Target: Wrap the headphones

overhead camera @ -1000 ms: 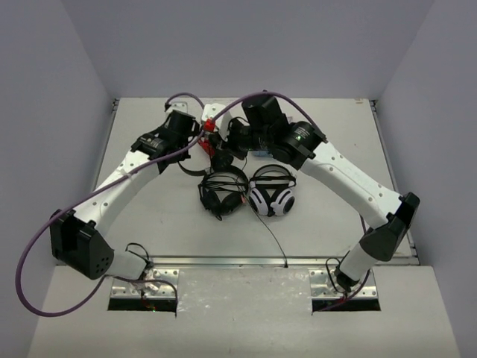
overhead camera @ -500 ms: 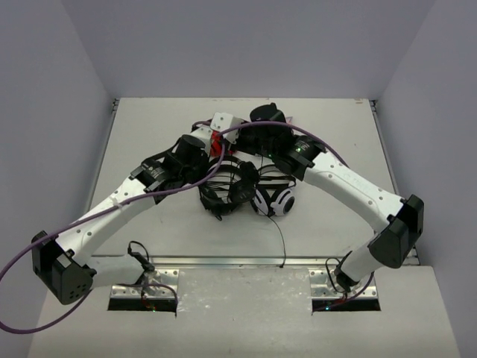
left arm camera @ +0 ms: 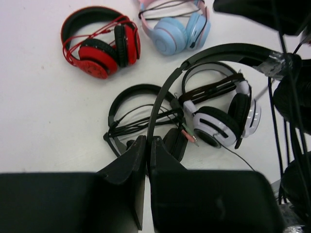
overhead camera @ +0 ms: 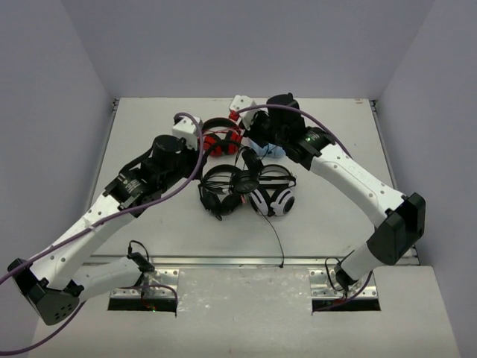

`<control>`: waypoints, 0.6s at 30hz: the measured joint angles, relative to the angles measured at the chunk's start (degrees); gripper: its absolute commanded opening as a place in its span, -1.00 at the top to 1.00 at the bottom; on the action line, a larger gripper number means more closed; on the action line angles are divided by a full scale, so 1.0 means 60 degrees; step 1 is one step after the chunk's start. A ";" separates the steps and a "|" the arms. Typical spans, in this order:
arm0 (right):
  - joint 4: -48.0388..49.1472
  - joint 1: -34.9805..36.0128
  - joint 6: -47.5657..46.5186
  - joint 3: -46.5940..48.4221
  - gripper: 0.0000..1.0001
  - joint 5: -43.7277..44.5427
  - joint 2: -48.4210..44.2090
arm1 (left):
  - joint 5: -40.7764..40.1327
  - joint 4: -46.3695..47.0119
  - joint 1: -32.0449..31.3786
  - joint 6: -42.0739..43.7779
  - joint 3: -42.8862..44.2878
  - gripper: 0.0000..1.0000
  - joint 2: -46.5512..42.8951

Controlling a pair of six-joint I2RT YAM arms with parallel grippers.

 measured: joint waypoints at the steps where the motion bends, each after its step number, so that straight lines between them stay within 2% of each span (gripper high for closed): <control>1: -0.0011 -0.0051 0.0175 -0.0029 0.96 -0.0277 0.0000 | -0.0007 0.0095 0.0000 0.0000 0.0015 0.99 -0.0117; 7: 0.0262 -0.0299 0.1300 -0.0353 0.84 -0.1847 -0.0015 | -0.0229 0.0375 -0.0066 -0.0149 0.0295 0.99 -0.0612; 9: 0.0616 -0.0346 0.1734 -0.0623 0.68 -0.2262 -0.0036 | -0.0368 0.0452 -0.0117 -0.0229 0.0444 0.99 -0.0772; 16: 0.2412 -0.0525 0.3672 -0.1625 0.70 -0.3810 -0.0080 | -0.0849 0.0845 -0.0124 -0.0550 0.1570 0.99 -0.1027; 18: 0.3260 -0.0525 0.4357 -0.2007 0.80 -0.4284 -0.0084 | -0.1126 0.0834 -0.0127 -0.0623 0.1985 0.99 -0.1005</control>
